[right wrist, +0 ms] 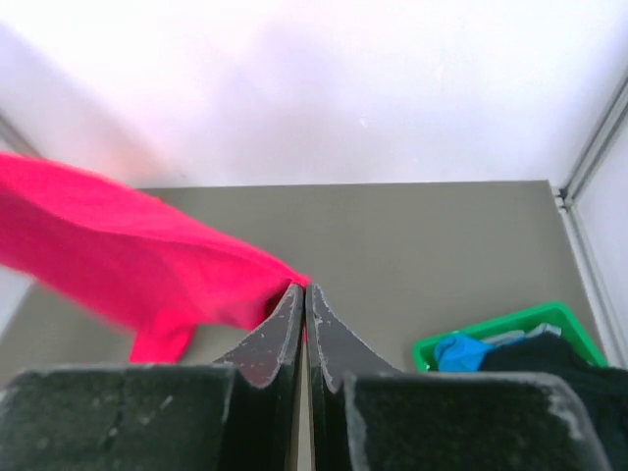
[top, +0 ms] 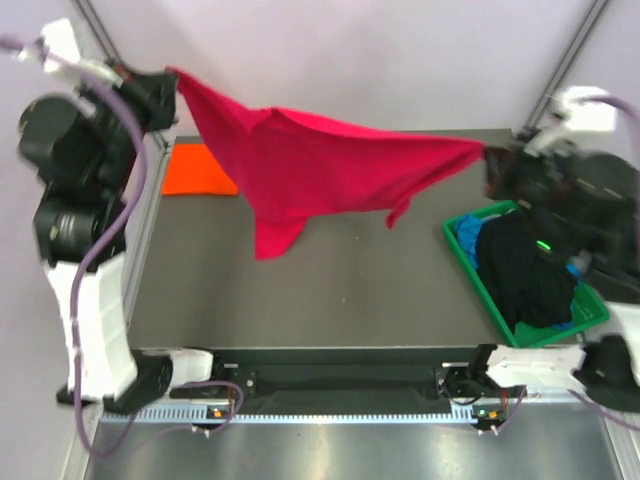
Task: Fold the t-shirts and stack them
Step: Flatten the tshirt out
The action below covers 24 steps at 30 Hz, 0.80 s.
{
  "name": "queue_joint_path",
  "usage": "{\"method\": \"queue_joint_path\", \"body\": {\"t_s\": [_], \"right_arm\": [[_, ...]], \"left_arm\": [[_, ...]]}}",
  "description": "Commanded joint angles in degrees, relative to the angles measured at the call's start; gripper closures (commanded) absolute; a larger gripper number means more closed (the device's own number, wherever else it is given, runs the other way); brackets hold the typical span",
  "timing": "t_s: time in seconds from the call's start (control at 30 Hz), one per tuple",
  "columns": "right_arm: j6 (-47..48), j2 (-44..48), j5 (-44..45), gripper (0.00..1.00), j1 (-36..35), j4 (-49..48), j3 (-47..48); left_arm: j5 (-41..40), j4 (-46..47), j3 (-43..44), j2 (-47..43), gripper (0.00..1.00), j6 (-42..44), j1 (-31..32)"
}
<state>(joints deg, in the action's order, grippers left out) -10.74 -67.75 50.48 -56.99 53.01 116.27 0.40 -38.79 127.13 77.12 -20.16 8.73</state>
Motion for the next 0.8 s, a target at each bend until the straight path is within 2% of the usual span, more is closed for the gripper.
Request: {"method": "queue_joint_path", "body": {"t_s": [0.0,0.03,0.13,0.23,0.33,0.53,0.6,0.7,0.73,0.77], "right_arm": [[-1.91,12.16,-6.17,1.00,-0.93,-3.08,-9.36],[-3.39,17.85,-7.31,1.00,-0.84,-3.96,-13.92],[-5.50,25.18,-11.10,1.00,-0.93,-5.03,-17.56],[-5.70,26.00,-10.84,1.00,-0.84,-1.61,-15.82],[-5.34,23.38,-9.27,1.00,-0.84,1.21,-13.36],[-5.08,10.39,4.26,1.00,-0.75,13.05,-6.77],[-4.47,7.47,6.74,1.00,0.03,13.70,-6.06],[0.36,2.98,1.49,1.00,7.74,9.66,-5.09],[2.89,0.62,-1.49,1.00,14.82,8.61,-4.13],[3.79,-0.53,-8.48,1.00,18.37,6.16,-3.51]], "left_arm": [[-4.60,-2.79,-7.06,-8.81,1.00,-1.98,-0.03],[-5.32,-3.14,-7.59,-12.22,1.00,-2.25,-0.03],[-5.50,-4.10,-7.51,-16.64,1.00,-2.95,-0.03],[-6.64,-5.07,-7.51,-18.49,1.00,-3.48,-0.03],[-6.47,-5.42,-7.69,-17.63,1.00,-2.78,-0.03],[-5.41,-2.79,-10.14,-12.45,1.00,0.65,-0.03],[-6.82,-0.87,-12.16,-10.77,1.00,2.66,-0.03],[-8.05,2.73,-14.89,-7.52,1.00,4.95,-0.03],[-8.31,3.53,-15.16,-5.34,1.00,5.57,-0.03],[-8.66,4.24,-15.16,-4.18,1.00,6.70,-0.03]]}}
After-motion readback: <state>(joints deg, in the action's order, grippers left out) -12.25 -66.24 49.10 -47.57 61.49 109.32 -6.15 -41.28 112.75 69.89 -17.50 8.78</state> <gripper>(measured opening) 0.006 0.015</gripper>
